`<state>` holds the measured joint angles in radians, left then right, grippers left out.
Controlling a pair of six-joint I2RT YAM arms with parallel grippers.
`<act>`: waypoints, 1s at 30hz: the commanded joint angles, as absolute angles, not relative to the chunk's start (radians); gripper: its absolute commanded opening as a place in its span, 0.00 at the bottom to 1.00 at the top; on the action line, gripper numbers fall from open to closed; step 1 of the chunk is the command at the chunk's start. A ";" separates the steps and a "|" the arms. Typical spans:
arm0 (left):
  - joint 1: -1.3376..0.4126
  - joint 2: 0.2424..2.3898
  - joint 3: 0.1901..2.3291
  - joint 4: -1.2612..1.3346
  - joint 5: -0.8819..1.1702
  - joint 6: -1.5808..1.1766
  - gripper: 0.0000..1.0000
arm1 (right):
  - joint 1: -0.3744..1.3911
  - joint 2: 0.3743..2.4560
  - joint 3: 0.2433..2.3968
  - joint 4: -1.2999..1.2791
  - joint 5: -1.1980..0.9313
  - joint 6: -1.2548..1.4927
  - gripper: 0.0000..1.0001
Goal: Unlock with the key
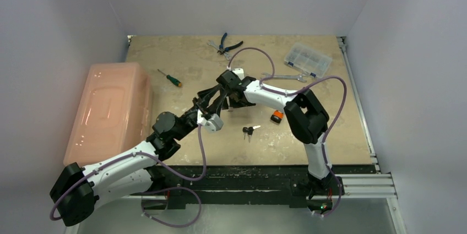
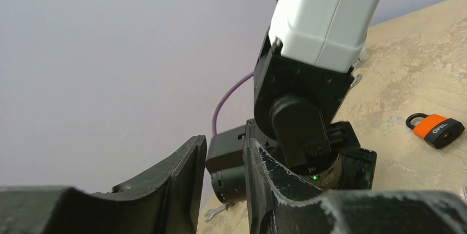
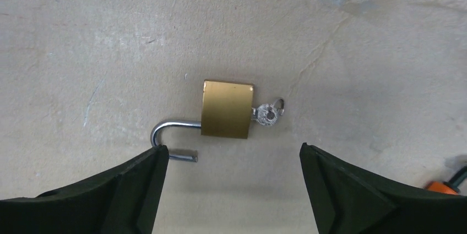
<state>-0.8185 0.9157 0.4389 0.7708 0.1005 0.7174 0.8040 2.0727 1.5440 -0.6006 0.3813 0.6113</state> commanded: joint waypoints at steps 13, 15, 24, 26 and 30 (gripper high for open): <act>-0.815 0.899 0.450 0.798 0.139 0.684 0.35 | 0.751 1.759 1.420 -0.721 0.477 0.694 0.97; -0.815 0.904 0.450 0.796 0.152 0.673 0.35 | 0.719 1.723 1.378 -0.734 0.473 0.718 0.96; -0.820 0.979 0.478 0.724 0.323 0.631 0.36 | 0.510 1.592 1.206 -0.793 0.407 0.838 0.99; -0.821 0.996 0.485 0.710 0.339 0.619 0.36 | 0.470 1.593 1.174 -0.773 0.363 0.827 0.99; -0.824 1.039 0.502 0.673 0.401 0.580 0.37 | 0.447 1.644 1.154 -0.772 0.320 0.818 0.99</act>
